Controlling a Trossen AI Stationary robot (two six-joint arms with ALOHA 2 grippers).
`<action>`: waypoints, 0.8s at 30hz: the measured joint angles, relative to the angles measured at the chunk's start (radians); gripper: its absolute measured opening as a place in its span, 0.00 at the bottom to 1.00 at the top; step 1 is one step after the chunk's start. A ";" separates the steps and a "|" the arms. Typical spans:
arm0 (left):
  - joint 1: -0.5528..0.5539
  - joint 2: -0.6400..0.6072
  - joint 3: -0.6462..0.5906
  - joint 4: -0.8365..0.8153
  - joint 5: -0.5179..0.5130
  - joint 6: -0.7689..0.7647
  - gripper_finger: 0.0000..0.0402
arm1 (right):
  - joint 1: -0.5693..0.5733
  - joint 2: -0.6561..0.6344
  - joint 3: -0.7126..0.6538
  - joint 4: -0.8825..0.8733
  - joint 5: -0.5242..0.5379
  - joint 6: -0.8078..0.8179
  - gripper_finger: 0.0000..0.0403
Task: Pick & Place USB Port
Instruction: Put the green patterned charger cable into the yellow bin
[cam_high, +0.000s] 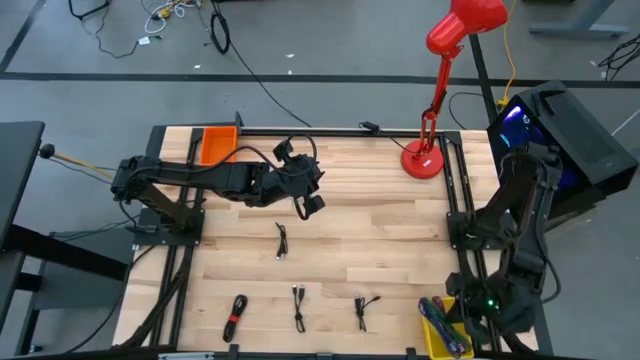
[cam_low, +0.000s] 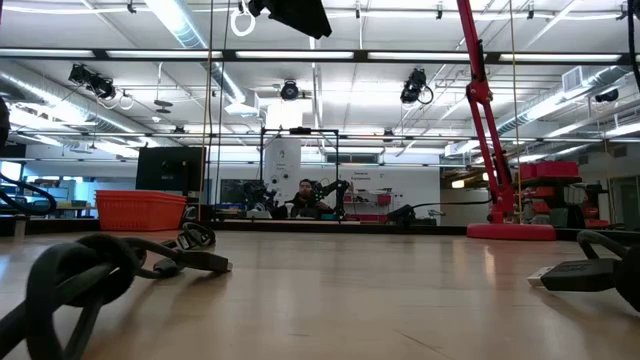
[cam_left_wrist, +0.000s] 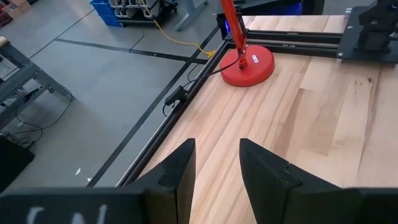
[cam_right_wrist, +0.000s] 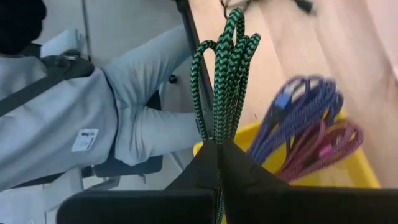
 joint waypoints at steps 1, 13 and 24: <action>0.000 0.000 0.000 0.000 0.000 0.001 0.32 | 0.009 0.011 0.000 0.000 0.009 0.018 0.00; 0.000 0.001 0.000 0.001 0.029 -0.001 0.32 | 0.052 0.105 0.000 -0.035 0.004 0.130 0.00; 0.000 0.001 0.000 0.004 0.046 -0.002 0.32 | 0.052 0.102 0.000 -0.100 -0.022 0.165 0.00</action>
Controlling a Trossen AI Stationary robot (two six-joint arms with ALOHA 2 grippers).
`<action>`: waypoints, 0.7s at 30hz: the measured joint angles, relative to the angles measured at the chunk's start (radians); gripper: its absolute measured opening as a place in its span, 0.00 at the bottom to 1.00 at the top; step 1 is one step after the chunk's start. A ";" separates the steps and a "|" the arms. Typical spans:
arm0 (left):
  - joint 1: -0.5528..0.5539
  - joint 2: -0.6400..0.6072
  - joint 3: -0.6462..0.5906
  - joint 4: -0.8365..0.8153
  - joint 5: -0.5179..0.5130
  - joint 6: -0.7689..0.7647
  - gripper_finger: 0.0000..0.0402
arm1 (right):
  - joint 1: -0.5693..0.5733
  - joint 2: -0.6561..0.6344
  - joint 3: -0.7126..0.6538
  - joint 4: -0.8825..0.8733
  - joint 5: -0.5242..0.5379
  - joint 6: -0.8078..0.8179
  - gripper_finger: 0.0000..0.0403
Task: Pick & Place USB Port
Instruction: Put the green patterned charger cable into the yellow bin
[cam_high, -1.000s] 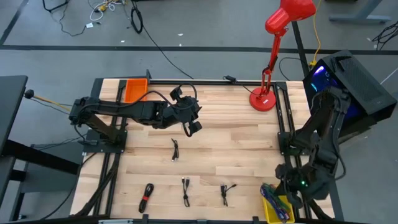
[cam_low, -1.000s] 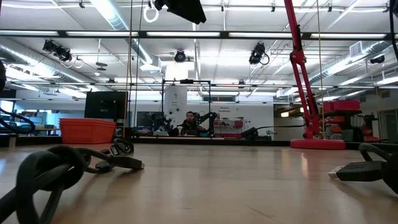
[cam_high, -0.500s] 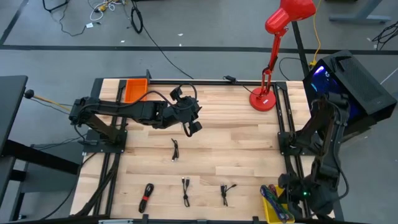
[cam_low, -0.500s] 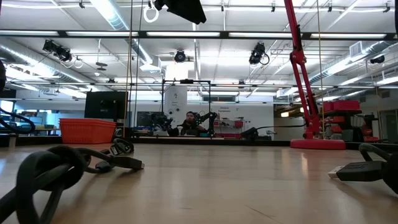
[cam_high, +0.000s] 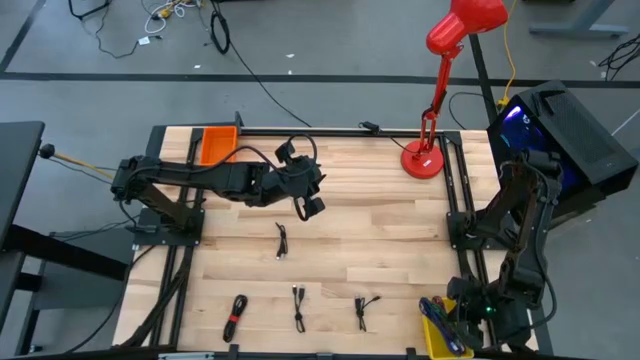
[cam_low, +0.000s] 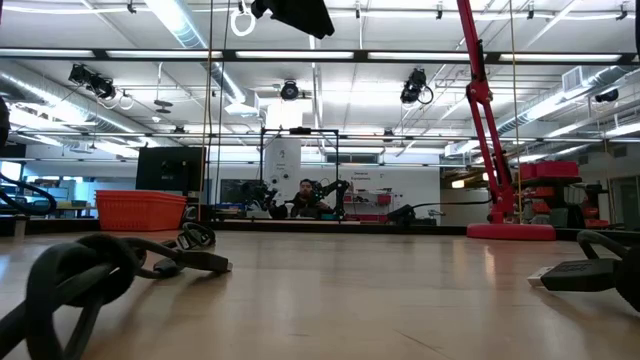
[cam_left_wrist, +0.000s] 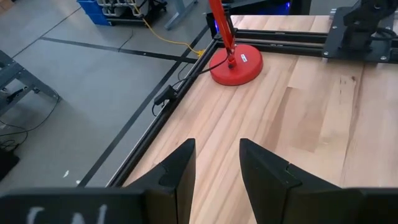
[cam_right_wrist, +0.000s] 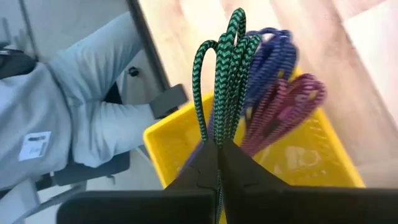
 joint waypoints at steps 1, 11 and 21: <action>0.000 0.000 0.000 0.000 0.000 0.000 0.32 | 0.000 0.000 0.000 -0.003 0.000 0.001 0.00; 0.000 0.000 0.000 0.000 0.000 0.001 0.32 | -0.003 0.000 0.000 0.025 0.036 -0.006 0.00; 0.000 0.001 0.000 0.000 0.000 0.004 0.32 | -0.003 0.013 0.000 0.029 0.059 -0.008 0.00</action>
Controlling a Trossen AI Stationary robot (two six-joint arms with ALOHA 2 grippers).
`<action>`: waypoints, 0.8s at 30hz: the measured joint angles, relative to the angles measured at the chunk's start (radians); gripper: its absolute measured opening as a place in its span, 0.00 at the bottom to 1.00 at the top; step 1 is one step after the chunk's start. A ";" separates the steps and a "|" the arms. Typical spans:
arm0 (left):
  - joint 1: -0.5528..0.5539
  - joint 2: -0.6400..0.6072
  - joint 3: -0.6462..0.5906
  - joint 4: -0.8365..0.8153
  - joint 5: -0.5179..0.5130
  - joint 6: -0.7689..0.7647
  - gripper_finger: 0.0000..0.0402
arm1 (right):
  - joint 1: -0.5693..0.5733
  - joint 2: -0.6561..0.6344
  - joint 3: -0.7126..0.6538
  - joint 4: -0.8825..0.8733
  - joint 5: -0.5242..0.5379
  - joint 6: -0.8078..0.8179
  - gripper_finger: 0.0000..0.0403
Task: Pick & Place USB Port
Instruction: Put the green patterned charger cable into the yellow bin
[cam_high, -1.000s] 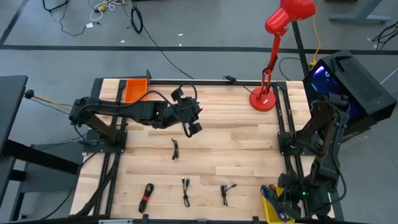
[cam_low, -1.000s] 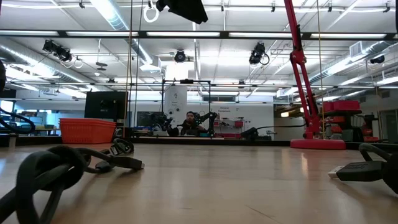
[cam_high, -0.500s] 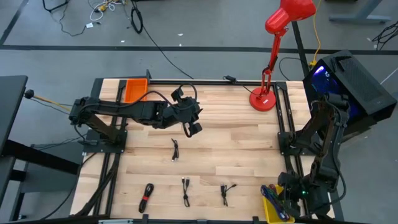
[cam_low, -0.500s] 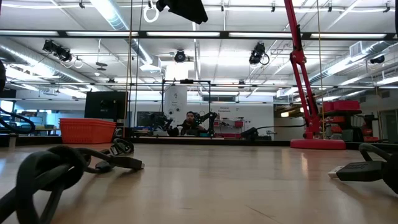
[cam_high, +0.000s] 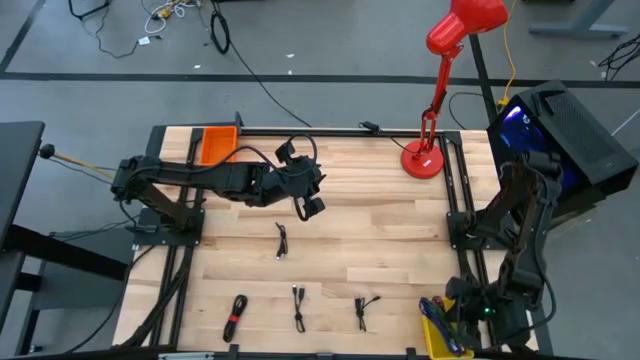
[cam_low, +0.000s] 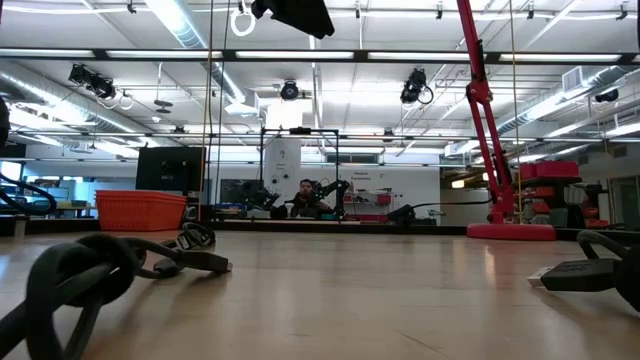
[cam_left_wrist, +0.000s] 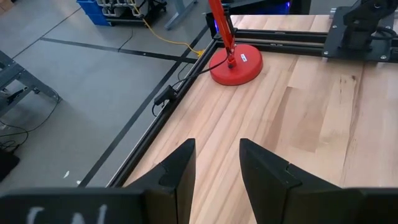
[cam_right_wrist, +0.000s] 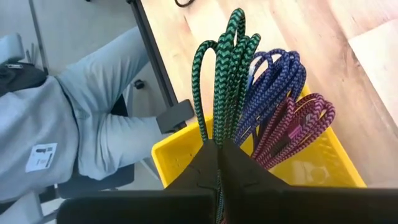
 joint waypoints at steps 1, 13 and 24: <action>0.000 0.000 0.000 0.000 0.000 0.001 0.32 | 0.000 0.008 0.000 0.001 -0.005 0.003 0.00; 0.000 0.000 0.000 0.000 0.000 0.002 0.32 | 0.000 0.067 0.000 0.020 -0.051 0.021 0.01; 0.000 0.000 0.000 -0.001 0.000 0.003 0.32 | 0.000 0.067 0.000 -0.003 -0.062 0.032 0.10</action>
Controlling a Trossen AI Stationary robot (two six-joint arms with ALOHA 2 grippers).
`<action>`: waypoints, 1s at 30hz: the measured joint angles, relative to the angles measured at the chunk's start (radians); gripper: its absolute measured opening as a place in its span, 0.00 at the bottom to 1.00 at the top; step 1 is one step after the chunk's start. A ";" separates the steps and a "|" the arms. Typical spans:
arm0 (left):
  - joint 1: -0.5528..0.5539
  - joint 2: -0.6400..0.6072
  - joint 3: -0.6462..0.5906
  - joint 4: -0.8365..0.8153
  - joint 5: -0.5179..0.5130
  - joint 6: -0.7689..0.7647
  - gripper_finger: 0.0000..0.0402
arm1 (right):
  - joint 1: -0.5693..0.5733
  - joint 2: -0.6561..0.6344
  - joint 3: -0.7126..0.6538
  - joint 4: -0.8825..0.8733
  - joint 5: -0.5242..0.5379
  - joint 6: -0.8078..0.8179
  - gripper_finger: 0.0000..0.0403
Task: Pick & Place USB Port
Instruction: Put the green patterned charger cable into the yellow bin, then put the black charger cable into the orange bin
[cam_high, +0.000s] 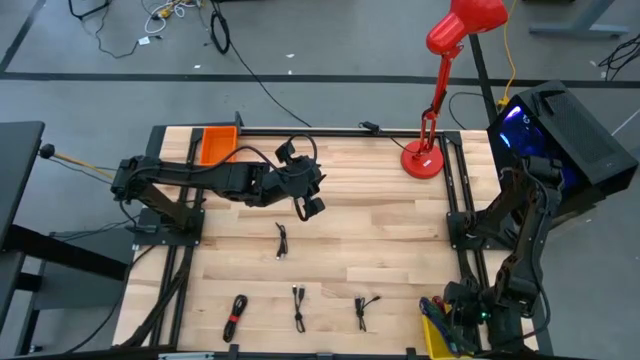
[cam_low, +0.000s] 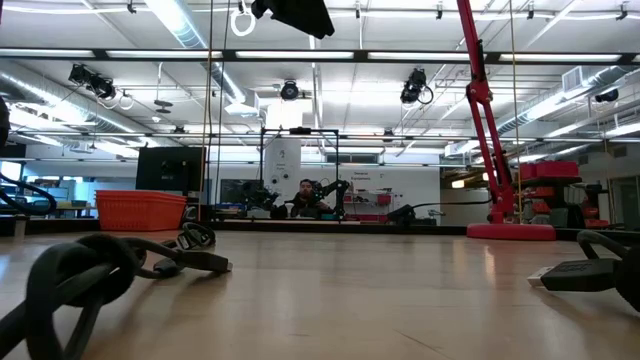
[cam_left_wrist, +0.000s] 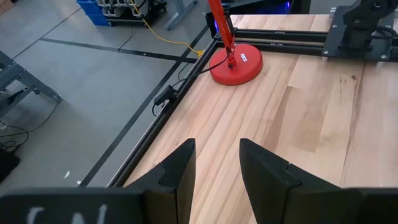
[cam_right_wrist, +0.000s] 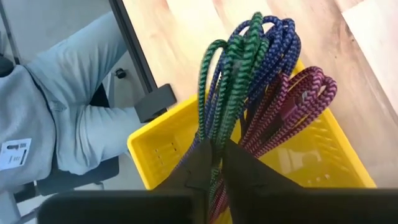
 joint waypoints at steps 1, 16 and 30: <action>0.000 0.000 0.000 0.000 0.000 0.000 0.32 | 0.000 0.000 0.000 -0.001 0.000 0.002 0.12; 0.000 0.000 0.000 0.000 0.000 0.001 0.32 | 0.016 -0.008 0.000 -0.007 0.003 0.003 0.27; 0.000 0.000 0.000 0.001 0.000 0.000 0.32 | -0.038 -0.107 0.000 -0.174 0.209 -0.072 0.27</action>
